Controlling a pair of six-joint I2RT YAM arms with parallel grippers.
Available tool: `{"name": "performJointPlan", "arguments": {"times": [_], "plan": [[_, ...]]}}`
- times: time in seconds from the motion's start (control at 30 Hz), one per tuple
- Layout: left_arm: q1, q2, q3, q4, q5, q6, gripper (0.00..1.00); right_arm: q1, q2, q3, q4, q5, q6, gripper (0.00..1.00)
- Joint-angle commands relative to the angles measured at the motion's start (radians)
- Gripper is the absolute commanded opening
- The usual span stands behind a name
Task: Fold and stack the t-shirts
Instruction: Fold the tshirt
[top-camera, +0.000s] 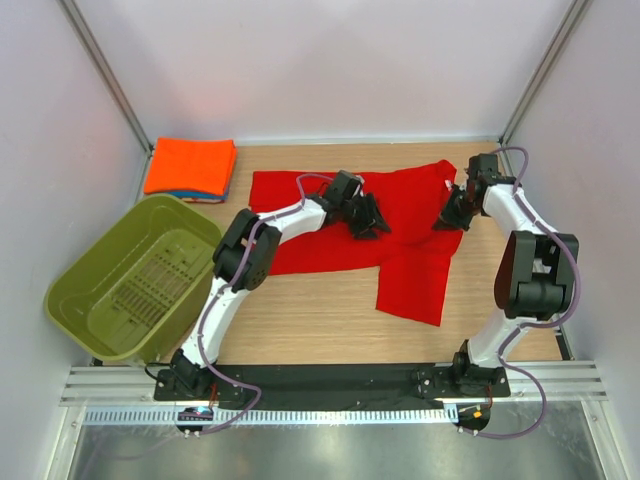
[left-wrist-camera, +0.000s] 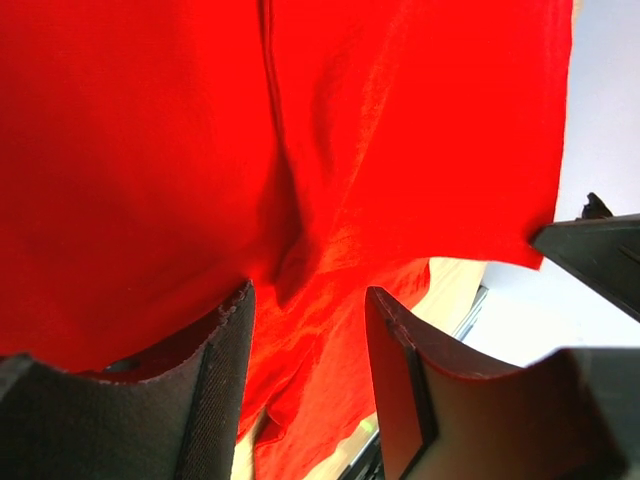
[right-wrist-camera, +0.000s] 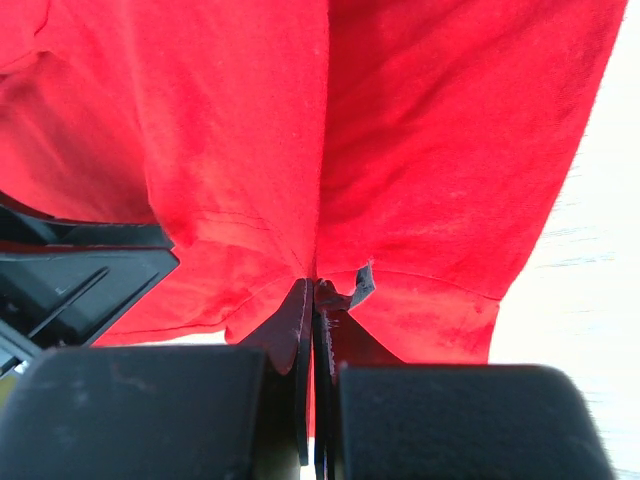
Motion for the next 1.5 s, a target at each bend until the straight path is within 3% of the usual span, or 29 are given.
{"name": "performJointPlan", "arguments": {"times": [0.0, 0.73, 0.97, 1.23, 1.47], "plan": [[-0.008, 0.006, 0.037, 0.041, 0.008, -0.011, 0.49, -0.005, -0.056, 0.004, 0.012, -0.029, 0.013, 0.01], [-0.010, 0.036, 0.078, 0.057, 0.031, -0.044, 0.23, -0.005, -0.087, -0.011, 0.015, -0.051, 0.010, 0.01], [-0.012, 0.038, 0.081, 0.057, 0.033, -0.066, 0.00, -0.005, -0.088, -0.007, 0.004, -0.051, 0.010, 0.01], [-0.013, -0.005, 0.058, 0.051, 0.034, -0.100, 0.00, -0.016, -0.111, 0.027, -0.068, -0.020, 0.027, 0.01], [-0.013, -0.088, 0.075, -0.152, -0.059, -0.032, 0.00, -0.042, -0.159, 0.078, -0.201, 0.066, 0.046, 0.01]]}}
